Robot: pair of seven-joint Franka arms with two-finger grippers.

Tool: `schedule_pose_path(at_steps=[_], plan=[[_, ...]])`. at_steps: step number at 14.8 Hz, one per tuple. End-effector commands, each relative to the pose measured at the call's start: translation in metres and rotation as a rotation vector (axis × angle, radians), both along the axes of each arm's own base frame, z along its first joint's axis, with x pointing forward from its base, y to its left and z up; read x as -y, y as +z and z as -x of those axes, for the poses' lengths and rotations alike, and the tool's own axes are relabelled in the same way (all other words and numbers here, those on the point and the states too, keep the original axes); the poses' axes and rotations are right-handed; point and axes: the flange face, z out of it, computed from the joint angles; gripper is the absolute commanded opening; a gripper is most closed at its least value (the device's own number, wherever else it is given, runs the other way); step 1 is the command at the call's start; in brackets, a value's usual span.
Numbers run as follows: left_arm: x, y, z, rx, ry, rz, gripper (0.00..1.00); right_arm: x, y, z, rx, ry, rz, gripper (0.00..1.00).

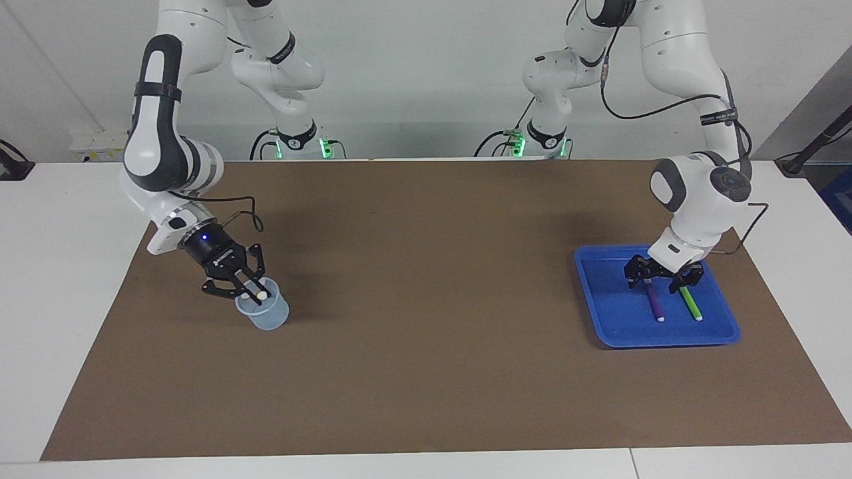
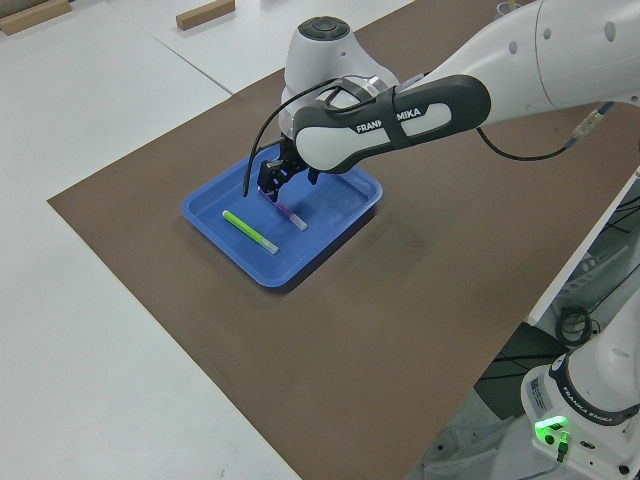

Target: Transfer and insert pens with both arms

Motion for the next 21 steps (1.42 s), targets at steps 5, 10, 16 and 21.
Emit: schedule_pose_path(at_steps=[5,10,16,21], plan=[[0.002,-0.02,0.02,-0.017,-0.025,-0.01,1.0,0.009,-0.006,0.013,0.016,-0.025,-0.009,1.0],[0.001,-0.02,0.02,-0.026,-0.022,-0.009,1.0,0.005,0.0,0.008,-0.08,-0.091,-0.064,1.0],[-0.006,-0.022,0.025,-0.042,-0.008,-0.008,0.79,-0.025,0.061,-0.007,-0.212,-0.222,0.079,1.0],[0.003,-0.023,0.028,-0.065,0.033,-0.004,0.58,-0.022,0.119,-0.024,-0.393,-0.341,0.2,1.0]])
